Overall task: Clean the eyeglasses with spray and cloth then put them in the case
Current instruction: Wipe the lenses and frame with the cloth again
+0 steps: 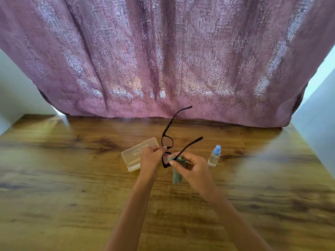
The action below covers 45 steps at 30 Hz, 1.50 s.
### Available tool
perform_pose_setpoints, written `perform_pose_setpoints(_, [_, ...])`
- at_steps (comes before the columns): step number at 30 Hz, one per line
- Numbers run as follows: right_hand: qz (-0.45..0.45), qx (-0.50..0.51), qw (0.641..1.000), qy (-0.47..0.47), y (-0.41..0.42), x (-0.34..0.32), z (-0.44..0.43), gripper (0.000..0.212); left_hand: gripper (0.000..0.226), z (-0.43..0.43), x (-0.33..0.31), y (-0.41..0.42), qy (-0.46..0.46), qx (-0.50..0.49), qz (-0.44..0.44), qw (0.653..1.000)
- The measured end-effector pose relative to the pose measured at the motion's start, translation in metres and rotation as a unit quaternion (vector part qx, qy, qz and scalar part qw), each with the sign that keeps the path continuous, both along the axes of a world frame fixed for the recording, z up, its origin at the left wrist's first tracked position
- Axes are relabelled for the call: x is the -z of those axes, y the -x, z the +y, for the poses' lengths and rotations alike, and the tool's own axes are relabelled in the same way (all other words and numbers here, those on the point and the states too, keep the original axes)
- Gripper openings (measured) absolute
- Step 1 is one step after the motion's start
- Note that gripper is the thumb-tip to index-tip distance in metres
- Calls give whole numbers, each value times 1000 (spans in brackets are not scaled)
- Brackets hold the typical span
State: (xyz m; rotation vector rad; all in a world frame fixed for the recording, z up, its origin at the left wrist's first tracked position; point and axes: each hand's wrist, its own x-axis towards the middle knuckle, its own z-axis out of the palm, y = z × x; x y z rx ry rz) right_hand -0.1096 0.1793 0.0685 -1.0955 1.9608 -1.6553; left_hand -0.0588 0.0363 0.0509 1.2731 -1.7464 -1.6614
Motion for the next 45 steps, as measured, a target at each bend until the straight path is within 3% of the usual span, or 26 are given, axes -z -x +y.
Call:
perform_pose_setpoints(3, [-54,16,998,12,6,-7,-2,12,23,-2,1,-7,18,42,4,999])
perform_pose_setpoints(6, [-197,33,979,38,17,-14,-4,12,33,1,-3,-21,156,68,8,985])
perform_pose_setpoints(10, [-288,35,954,77,27,-20,-4,13,38,16,-19,-39,300,158,113,934])
perform_pose_setpoints(13, [-357,8,928,103,27,-23,-7,18,30,24,-21,-42,416,198,114,880])
perform_pose_setpoints(16, [-359,7,928,102,27,-24,-7,26,25,26,-27,-40,454,169,109,868])
perform_pose_setpoints(18, [-292,41,953,73,25,-22,-6,25,25,26,-31,-40,469,157,93,864])
perform_pose_setpoints(21, [-91,151,984,25,22,-17,-1,13,27,23,-34,-40,486,144,53,860])
perform_pose_setpoints(23, [76,187,978,47,19,-16,0,16,24,20,-33,-39,490,146,29,859])
perform_pose_setpoints(25, [218,162,960,74,16,-15,-3,23,20,21,-33,-38,494,158,24,855])
perform_pose_setpoints(29, [377,89,921,35,17,-3,-12,33,24,22,-34,-37,506,175,34,844])
perform_pose_setpoints(38, [513,30,857,-38,34,-4,-18,35,23,14,-34,-38,504,193,55,840])
perform_pose_setpoints(45, [515,50,854,-59,60,-8,-18,31,25,13,-44,-42,505,169,97,841])
